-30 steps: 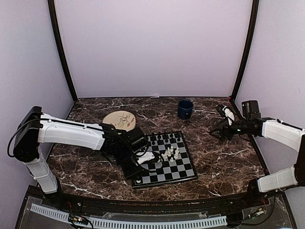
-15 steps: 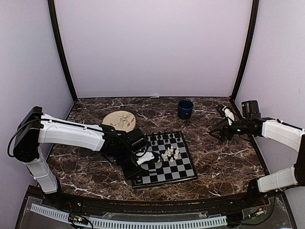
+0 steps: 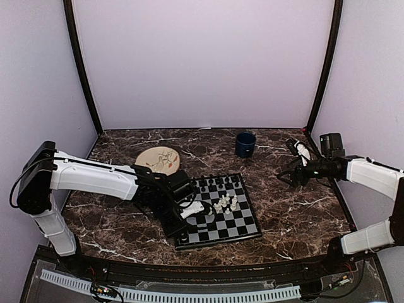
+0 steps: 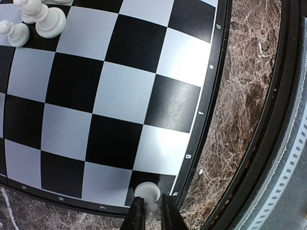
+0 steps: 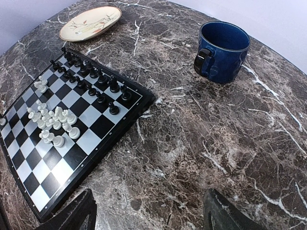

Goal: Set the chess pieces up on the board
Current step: Place the rook at a1.

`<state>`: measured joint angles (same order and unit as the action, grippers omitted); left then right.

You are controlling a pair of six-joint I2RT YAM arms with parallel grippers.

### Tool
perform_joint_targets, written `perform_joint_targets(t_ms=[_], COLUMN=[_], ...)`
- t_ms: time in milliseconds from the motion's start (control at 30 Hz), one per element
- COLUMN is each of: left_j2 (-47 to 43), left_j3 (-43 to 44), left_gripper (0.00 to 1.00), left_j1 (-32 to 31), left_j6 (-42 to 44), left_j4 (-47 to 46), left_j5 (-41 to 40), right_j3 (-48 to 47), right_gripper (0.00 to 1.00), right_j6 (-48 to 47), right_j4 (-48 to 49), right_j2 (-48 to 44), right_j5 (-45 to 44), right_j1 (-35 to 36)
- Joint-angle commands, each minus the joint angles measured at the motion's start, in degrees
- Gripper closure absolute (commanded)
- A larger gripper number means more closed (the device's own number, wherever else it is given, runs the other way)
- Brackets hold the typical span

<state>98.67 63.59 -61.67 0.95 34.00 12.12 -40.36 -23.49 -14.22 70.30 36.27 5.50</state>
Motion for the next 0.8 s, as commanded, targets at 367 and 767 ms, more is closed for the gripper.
perform_joint_targets(t_ms=[367,767], left_j2=[-1.8,-8.0], left_j3=[-1.8,3.5], left_gripper=[0.77,0.6], left_j1=[-0.7,-0.2], left_j6=[-0.5,0.5], left_j4=[1.1,-2.0], left_j5=[-0.6,-8.8], right_j3=[-0.4,-9.5], right_gripper=[0.24,0.24], right_j6=[-0.3,-3.1], right_j4=[0.0,-8.4], right_j2=[-0.2,1.8], right_j5=[1.0,0.1], right_j1=[-0.2,0.5])
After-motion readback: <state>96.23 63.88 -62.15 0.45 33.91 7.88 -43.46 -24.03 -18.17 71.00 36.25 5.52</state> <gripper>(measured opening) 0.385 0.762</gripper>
